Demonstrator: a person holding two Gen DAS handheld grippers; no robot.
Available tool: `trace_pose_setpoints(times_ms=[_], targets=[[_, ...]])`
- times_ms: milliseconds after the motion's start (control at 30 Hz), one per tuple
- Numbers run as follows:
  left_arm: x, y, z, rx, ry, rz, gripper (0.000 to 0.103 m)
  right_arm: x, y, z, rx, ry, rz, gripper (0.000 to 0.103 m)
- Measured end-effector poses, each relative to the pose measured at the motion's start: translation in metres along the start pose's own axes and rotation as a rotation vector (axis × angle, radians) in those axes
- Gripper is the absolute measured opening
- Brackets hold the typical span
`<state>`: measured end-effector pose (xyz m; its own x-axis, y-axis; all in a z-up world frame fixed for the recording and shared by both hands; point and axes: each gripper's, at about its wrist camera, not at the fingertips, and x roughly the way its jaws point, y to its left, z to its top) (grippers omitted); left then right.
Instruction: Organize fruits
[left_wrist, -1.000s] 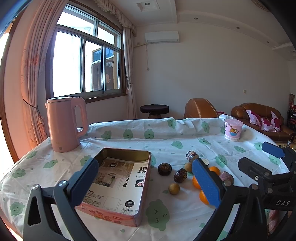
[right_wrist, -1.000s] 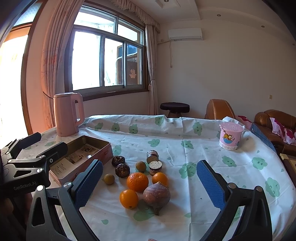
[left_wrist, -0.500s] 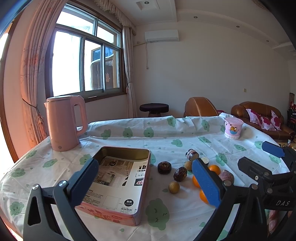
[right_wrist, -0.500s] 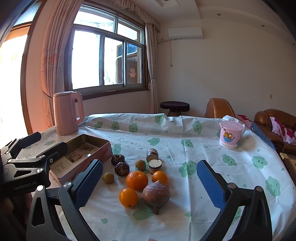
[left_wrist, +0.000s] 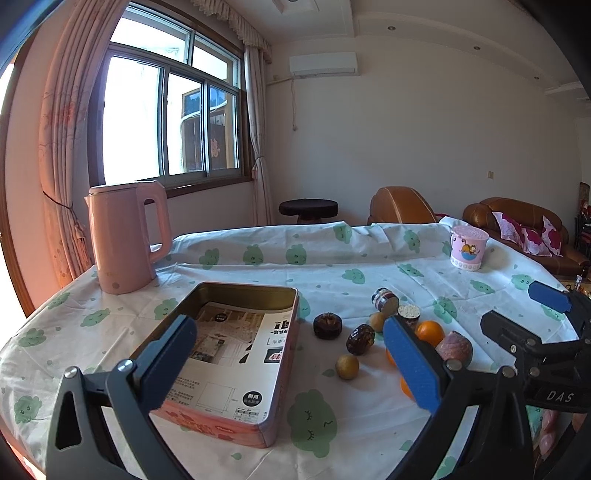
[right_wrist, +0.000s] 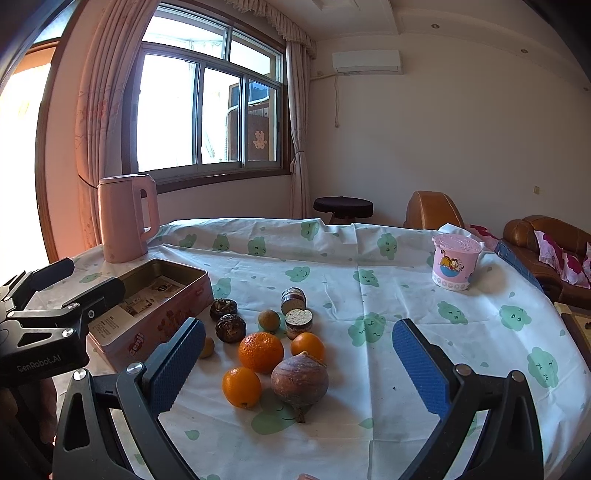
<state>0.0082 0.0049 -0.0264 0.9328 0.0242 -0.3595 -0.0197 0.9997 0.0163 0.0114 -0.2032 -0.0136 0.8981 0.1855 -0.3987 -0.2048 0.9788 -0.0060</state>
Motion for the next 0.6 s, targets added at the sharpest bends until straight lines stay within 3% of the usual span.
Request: trace_pose_setpoints(times_ms=[167, 400, 467, 600], targets=[[0.013, -0.006, -0.008, -0.015, 0.066, -0.061, 0.103, 0.021, -0.020, -0.010, 0.012, 0.082, -0.059, 0.102], [0.024, -0.018, -0.015, -0.009, 0.115, -0.109, 0.103, 0.040, -0.023, -0.015, 0.005, 0.161, -0.019, 0.099], [0.025, -0.018, -0.016, -0.013, 0.123, -0.113, 0.103, 0.047, -0.019, -0.016, -0.006, 0.191, 0.003, 0.088], [0.028, -0.018, -0.017, -0.016, 0.132, -0.121, 0.103, 0.064, -0.017, -0.018, 0.011, 0.251, 0.057, 0.080]])
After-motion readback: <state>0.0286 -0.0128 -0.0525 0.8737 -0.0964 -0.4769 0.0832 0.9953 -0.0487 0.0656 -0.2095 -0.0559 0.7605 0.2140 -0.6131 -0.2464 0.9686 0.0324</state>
